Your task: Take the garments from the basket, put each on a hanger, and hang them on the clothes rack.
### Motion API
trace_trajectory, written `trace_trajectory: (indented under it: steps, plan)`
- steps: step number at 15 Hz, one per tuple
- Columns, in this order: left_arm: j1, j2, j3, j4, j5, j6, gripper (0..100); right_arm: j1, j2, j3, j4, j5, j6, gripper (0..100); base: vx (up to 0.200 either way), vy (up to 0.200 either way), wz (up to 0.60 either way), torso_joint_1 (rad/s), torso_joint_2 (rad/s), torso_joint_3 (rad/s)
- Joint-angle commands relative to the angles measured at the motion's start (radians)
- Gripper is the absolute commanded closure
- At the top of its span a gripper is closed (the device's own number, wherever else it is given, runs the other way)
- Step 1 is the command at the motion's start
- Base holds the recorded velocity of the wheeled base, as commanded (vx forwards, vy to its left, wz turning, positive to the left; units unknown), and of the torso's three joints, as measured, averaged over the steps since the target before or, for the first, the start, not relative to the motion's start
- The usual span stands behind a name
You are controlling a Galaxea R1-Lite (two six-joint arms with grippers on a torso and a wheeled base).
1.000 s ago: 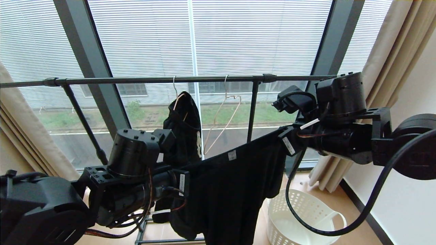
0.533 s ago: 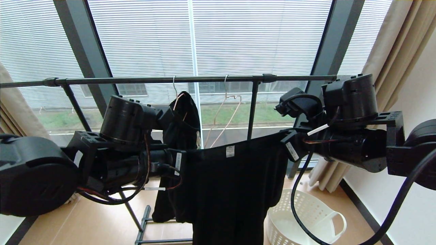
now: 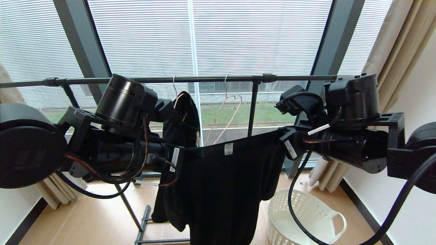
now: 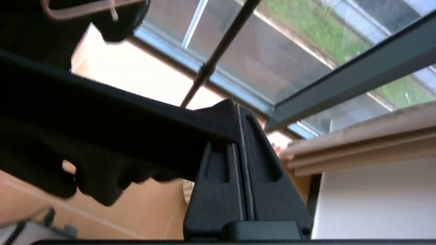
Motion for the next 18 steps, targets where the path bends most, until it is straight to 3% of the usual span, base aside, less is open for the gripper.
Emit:
trace_trajectory:
  steps: [1, 4, 8, 12, 14, 16, 18]
  plan:
    - [-0.008, -0.047, 0.006, 0.028, 0.0, 0.015, 100, 0.02, -0.067, 0.059, -0.017, -0.003, -0.002, 100, 0.0, 0.0, 0.0, 0.0, 0.0, 0.0]
    - [-0.003, -0.038, -0.015, 0.022, -0.002, 0.033, 100, 0.072, -0.109, 0.08, -0.004, -0.015, -0.007, 100, 0.0, 0.0, 0.0, 0.0, 0.0, 0.0]
    - [0.0, 0.088, -0.204, 0.013, -0.008, 0.087, 100, 0.155, -0.225, 0.165, 0.088, -0.012, -0.01, 100, 0.0, 0.0, 0.0, 0.0, 0.0, 0.0]
    - [0.004, 0.201, -0.423, 0.042, -0.008, 0.162, 100, 0.305, -0.258, 0.24, 0.107, -0.005, 0.007, 100, 0.0, 0.0, 0.0, 0.0, 0.0, 0.0]
    - [0.0, 0.244, -0.514, 0.079, -0.008, 0.165, 100, 0.377, -0.212, 0.24, 0.099, -0.005, 0.062, 100, 0.0, 0.0, 0.0, 0.0, 0.0, 0.0]
    - [-0.023, 0.292, -0.64, 0.133, -0.008, 0.167, 100, 0.459, -0.115, 0.175, 0.095, -0.002, 0.156, 100, 0.0, 0.0, 0.0, 0.0, 0.0, 0.0]
    - [-0.052, 0.312, -0.686, 0.16, -0.008, 0.167, 100, 0.493, -0.04, 0.099, 0.095, -0.003, 0.22, 100, 0.0, 0.0, 0.0, 0.0, 0.0, 0.0]
